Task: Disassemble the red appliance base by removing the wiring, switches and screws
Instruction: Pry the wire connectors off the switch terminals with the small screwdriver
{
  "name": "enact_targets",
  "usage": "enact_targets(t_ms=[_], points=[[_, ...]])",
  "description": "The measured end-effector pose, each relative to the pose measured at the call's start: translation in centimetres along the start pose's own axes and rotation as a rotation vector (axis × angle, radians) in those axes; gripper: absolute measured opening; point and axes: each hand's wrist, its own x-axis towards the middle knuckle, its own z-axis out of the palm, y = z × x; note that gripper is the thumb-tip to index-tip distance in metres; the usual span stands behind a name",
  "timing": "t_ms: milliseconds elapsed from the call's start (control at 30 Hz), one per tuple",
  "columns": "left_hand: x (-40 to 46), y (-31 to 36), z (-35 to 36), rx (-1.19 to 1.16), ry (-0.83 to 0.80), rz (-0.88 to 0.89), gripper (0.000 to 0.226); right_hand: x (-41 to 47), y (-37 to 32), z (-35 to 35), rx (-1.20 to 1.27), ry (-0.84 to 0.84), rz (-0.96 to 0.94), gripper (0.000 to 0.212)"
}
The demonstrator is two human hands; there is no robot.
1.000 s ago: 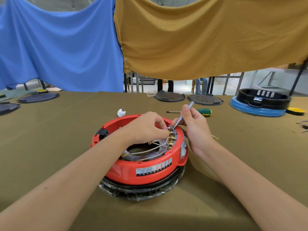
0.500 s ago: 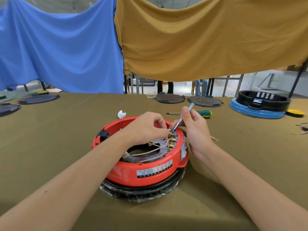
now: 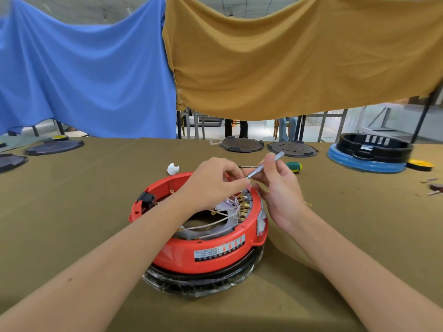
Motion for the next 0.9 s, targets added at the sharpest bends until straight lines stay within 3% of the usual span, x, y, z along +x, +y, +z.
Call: enact_targets(t_ms=[200, 367, 433, 567, 667, 767, 900], points=[[-0.1, -0.6, -0.5, -0.013, 0.085, -0.016, 0.009, 0.6, -0.5, -0.4, -0.187, -0.049, -0.016, 0.023], [-0.4, -0.7, -1.0, -0.026, 0.101, -0.064, 0.008, 1.2, -2.0, -1.3, -0.171, -0.294, 0.006, 0.02], [-0.4, -0.7, -1.2, -0.001, 0.084, -0.079, 0.011, 1.2, -2.3, -1.5, -0.164, -0.319, 0.02, 0.015], [-0.7, -1.6, -2.8, 0.31, 0.045, -0.082, 0.026, 1.4, -2.3, -1.6, 0.032, -0.219, 0.147, 0.011], [-1.8, -3.4, -4.7, 0.712, -0.143, -0.271, 0.048, 1.3, -2.1, -1.5, 0.142, -0.205, 0.246, 0.014], [-3.3, -5.3, -6.3, 0.718, -0.294, -0.373, 0.059, 1.0, -2.1, -1.2, 0.128, -0.197, 0.24, 0.012], [-3.9, -5.6, -7.9, 0.786, -0.258, -0.423, 0.068, 1.0, -2.0, -1.1, 0.116, -0.15, 0.191, 0.027]])
